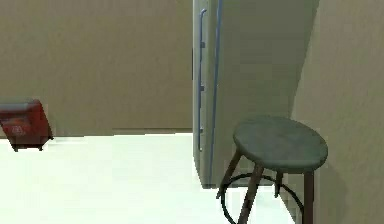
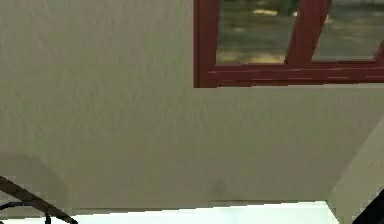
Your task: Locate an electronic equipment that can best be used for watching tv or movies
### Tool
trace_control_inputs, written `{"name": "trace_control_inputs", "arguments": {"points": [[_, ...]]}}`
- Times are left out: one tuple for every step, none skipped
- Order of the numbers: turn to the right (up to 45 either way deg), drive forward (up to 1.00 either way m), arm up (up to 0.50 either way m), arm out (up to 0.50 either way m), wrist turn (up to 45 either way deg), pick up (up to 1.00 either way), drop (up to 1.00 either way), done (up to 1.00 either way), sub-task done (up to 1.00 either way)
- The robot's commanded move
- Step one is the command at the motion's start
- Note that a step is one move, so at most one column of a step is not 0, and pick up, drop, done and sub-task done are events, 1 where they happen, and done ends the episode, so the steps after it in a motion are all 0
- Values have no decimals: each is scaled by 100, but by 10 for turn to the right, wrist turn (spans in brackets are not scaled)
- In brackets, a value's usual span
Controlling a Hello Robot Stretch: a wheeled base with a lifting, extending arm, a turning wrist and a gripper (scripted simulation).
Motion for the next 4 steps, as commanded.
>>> {"name": "trace_control_inputs", "arguments": {"points": [[-450,0,0,0,0,0,0,0,0],[0,60,0,0,0,0,0,0,0],[-270,0,0,0,0,0,0,0,0],[0,5,0,0,0,0,0,0,0]]}}
